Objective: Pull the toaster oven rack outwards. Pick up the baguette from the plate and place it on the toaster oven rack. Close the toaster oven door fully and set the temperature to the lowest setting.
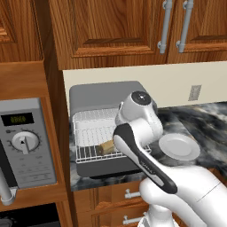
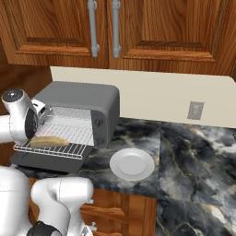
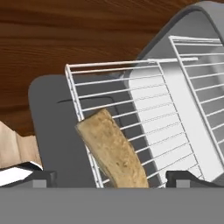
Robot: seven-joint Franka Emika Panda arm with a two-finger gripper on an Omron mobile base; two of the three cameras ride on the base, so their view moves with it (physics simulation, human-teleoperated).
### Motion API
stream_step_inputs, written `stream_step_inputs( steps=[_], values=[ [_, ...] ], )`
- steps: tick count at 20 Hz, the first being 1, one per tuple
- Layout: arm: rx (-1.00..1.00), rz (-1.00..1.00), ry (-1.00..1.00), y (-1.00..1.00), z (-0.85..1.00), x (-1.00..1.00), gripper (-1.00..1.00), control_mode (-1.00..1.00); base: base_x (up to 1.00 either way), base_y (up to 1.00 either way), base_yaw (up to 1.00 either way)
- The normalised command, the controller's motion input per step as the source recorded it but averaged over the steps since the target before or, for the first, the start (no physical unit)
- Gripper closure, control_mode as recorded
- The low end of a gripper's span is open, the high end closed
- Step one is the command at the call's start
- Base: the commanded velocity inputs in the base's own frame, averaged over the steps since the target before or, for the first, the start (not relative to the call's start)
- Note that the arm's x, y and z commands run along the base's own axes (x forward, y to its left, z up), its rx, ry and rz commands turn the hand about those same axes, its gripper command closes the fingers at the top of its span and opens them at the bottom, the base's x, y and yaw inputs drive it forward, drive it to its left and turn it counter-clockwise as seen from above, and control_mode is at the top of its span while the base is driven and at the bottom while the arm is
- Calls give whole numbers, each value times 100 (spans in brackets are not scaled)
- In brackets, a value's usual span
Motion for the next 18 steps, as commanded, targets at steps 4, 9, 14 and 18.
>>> stream_step_inputs(
  steps=[4,9,14,18],
  values=[
    [5,-35,9,-29,42,-66,-100,-100,0,0,0],
    [17,-49,10,-45,25,-85,-100,-100,0,0,0],
    [21,-48,0,-56,-34,-16,-100,-100,0,0,0],
    [19,-23,2,-44,-28,38,-100,-100,0,0,0]
  ],
)
